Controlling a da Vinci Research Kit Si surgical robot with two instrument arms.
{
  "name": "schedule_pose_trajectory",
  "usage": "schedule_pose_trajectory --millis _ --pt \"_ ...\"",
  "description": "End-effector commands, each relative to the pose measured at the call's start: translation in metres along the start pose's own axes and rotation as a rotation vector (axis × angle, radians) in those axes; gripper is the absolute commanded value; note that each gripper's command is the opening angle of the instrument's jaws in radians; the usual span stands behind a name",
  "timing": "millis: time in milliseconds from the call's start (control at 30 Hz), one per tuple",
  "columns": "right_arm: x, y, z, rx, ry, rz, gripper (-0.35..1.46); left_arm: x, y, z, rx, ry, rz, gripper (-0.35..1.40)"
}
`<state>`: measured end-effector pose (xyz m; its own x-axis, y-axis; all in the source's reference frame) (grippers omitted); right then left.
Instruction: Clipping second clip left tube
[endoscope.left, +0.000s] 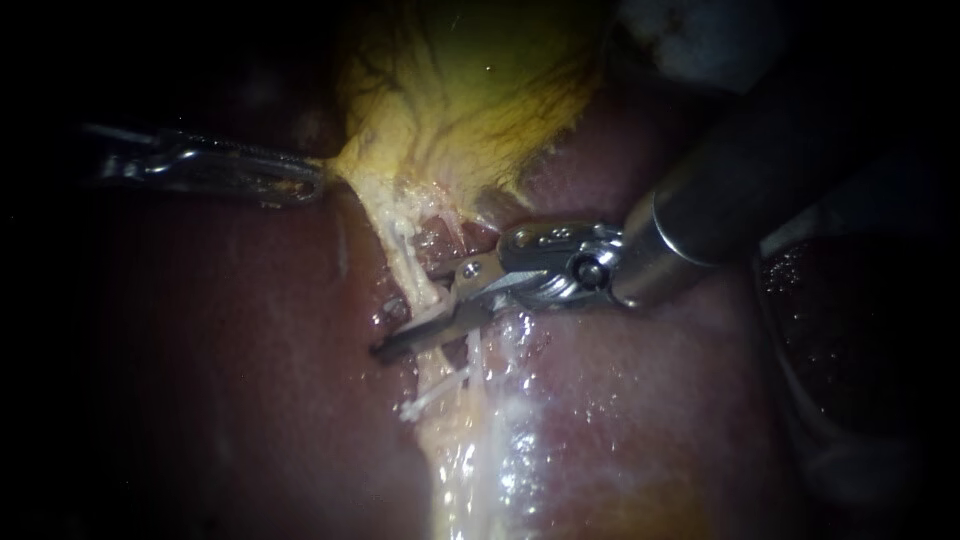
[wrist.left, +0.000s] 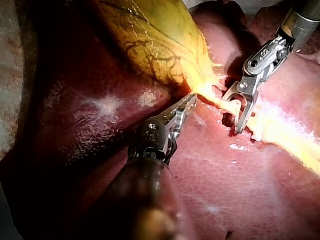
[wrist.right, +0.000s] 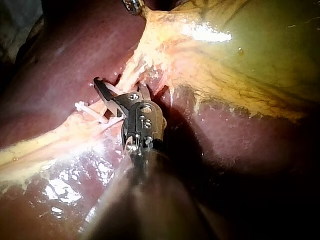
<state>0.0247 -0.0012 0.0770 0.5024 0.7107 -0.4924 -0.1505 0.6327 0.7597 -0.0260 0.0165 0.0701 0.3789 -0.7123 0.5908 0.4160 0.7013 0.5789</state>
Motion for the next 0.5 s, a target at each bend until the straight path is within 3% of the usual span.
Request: schedule_pose_trajectory --millis 33,233,500 --pt "-0.0001 -0.0001 -0.0001 0.020 0.005 -0.001 0.60 0.0000 0.0000 0.0000 0.000 0.000 0.000 -0.35" --pt "-0.0006 -0.0004 -0.0007 0.156 0.050 -0.025 0.60 0.0000 0.0000 0.0000 0.000 0.000 0.000 -0.35" --pt "-0.0013 -0.0007 -0.0011 0.339 0.115 0.051 0.60 0.0000 0.0000 0.0001 0.000 0.000 0.000 -0.35"
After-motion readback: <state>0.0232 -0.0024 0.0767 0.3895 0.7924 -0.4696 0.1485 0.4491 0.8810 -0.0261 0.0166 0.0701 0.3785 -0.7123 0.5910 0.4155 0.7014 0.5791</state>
